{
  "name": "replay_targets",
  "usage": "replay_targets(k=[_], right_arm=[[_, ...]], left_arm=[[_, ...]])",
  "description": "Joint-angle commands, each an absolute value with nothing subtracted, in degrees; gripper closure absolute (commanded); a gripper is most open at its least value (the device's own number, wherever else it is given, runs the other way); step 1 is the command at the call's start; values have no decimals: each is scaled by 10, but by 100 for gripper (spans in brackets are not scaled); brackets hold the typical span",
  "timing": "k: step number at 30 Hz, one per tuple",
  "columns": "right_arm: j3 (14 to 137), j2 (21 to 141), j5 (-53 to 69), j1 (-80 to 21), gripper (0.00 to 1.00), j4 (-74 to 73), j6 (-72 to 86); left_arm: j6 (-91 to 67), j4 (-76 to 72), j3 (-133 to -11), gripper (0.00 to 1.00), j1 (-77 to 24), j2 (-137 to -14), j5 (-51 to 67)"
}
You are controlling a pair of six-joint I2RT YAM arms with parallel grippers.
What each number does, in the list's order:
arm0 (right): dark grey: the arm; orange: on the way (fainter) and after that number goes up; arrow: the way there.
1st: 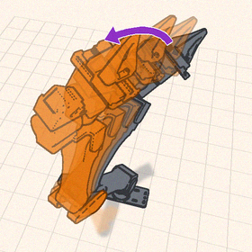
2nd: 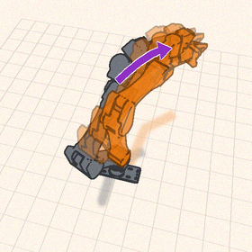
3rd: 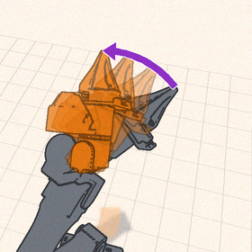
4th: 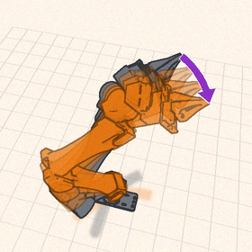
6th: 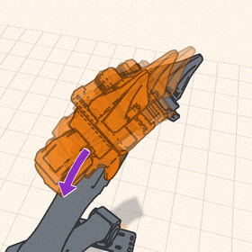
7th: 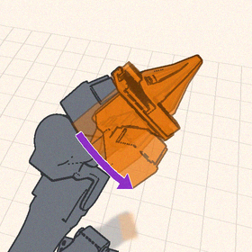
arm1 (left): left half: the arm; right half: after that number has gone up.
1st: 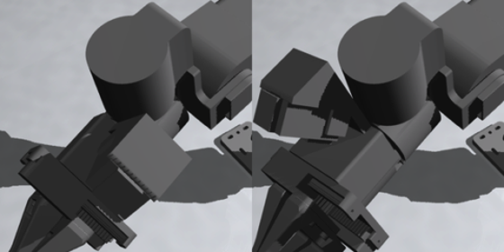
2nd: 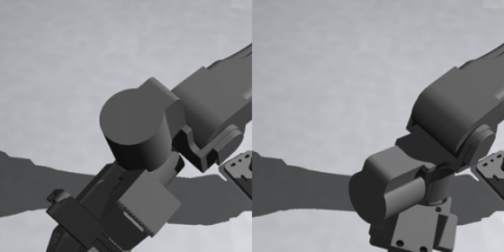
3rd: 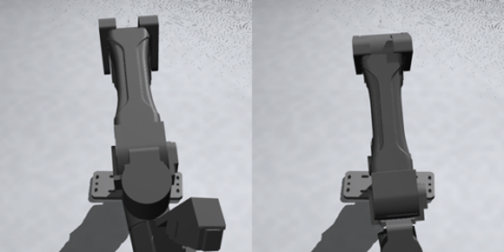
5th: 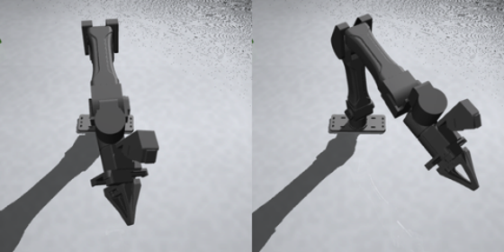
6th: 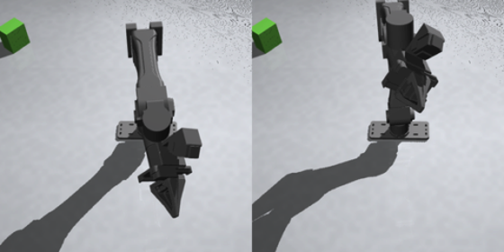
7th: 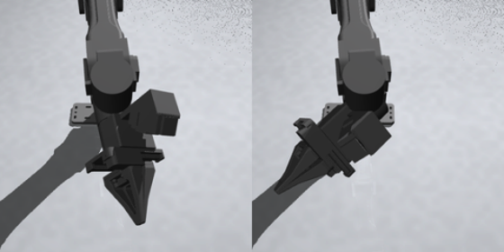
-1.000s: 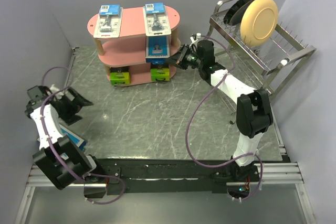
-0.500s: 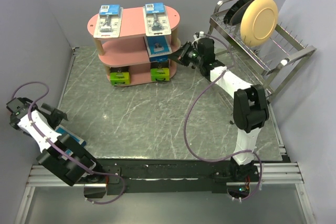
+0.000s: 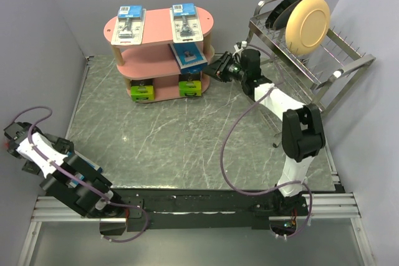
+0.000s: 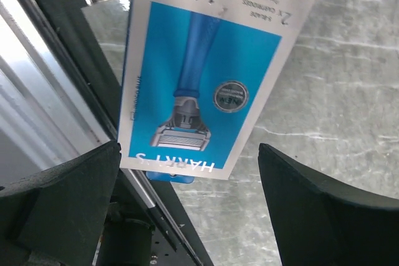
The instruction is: Place and organize the shaving razors onto the shelf
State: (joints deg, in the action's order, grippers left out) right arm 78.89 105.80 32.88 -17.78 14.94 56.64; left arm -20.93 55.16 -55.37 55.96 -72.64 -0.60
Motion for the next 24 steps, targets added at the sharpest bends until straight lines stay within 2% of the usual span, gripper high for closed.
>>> replay_targets(k=[1,3,5,6,9,15,24], right_arm=[[767,988,349,-188,54,196,554],[752,978,348,-189,43,200,555],[738,975,346,-190,38,209,556],[735,973,346,-191,36,212,556],[725,967,343,-191,32,211,549],[722,953,340,-191,29,194,526],[703,932,333,-199,28,167,498]], left_arm=[[-225,548,-613,3,567,-757,-34],[-213,537,-627,3,555,-780,-12],[-146,518,-658,3,511,-811,1],[-89,511,-667,3,447,-819,-22],[16,505,-657,4,358,-847,-105],[133,436,-541,3,352,-810,-170],[178,423,-419,4,369,-695,-143]])
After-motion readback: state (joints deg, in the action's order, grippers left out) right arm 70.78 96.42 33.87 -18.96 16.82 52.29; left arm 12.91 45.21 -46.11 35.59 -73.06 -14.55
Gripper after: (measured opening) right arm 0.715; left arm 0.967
